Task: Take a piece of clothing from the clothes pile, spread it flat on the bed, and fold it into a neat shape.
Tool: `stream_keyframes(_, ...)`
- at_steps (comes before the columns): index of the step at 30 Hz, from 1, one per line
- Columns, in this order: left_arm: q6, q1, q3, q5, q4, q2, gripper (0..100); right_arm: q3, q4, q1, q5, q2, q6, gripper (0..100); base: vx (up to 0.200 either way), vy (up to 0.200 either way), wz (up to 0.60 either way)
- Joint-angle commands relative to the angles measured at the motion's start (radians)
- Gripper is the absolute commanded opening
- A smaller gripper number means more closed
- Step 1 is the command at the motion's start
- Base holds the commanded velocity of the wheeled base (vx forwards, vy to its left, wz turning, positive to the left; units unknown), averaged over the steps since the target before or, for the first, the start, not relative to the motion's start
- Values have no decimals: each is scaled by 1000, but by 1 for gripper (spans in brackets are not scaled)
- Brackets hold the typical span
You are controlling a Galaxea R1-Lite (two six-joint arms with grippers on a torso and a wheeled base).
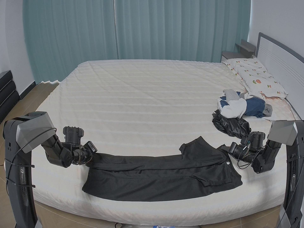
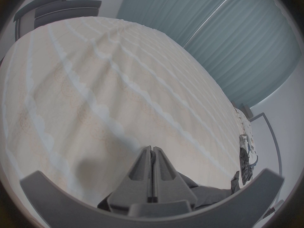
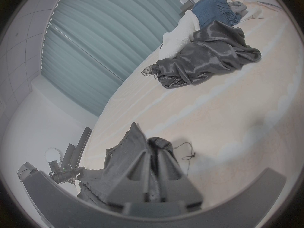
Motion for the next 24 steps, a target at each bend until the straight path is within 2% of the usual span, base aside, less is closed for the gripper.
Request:
stream_keyframes(1, -13, 4, -1, 9, -2, -1, 0, -12, -1, -12, 1, 9, 8, 0, 0, 0, 0)
stream_keyframes(6, -57, 11, -1, 16, -57, 5, 0, -31, -11, -23, -4, 7, 25, 0, 0, 0, 0)
stream_keyframes(13, -92, 28, -1, 19, -80, 5, 0, -77, -42, -33, -53, 9, 123, 0, 0, 0, 0)
stream_keyframes(17, -91, 30, -2, 53, -82, 10, 0, -77, -68, -41, -53, 12, 132, 0, 0, 0, 0)
stream_keyframes(24, -79, 28, -2, 58, -85, 20, 0, -89, -61, -40, -53, 38, 129, 0, 0, 0, 0)
